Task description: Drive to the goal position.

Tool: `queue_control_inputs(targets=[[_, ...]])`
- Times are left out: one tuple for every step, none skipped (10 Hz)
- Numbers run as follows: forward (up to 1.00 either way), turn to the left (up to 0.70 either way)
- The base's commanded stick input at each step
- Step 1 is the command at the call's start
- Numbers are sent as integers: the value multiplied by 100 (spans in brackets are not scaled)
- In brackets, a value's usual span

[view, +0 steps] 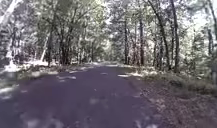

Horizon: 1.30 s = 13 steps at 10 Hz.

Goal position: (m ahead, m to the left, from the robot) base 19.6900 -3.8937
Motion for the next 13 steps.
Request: queue_control_inputs(targets=[[45,0],[45,0],[45,0],[45,0],[45,0],[45,-20],[45,-27],[45,-21],[45,0],[45,0],[45,0],[45,0],[45,0]])
